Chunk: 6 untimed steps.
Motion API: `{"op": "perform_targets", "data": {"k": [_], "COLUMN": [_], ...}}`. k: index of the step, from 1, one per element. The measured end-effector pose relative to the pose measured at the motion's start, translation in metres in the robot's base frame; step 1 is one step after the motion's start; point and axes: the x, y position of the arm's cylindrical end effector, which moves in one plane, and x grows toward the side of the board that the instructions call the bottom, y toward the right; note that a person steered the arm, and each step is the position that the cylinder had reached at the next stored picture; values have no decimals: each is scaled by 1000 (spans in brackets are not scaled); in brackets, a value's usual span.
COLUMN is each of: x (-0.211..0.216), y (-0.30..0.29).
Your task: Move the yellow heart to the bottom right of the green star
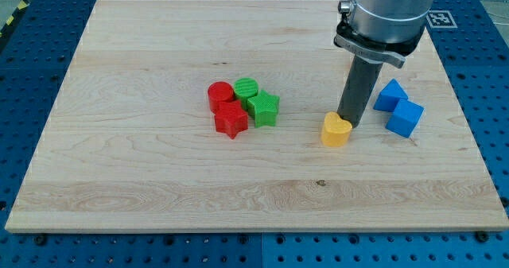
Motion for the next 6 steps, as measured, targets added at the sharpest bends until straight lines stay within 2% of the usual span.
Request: {"op": "perform_targets", "data": {"k": [2,3,4,5,6], "x": [27,39,40,41,13], "y": [21,13,-6,5,19]}}
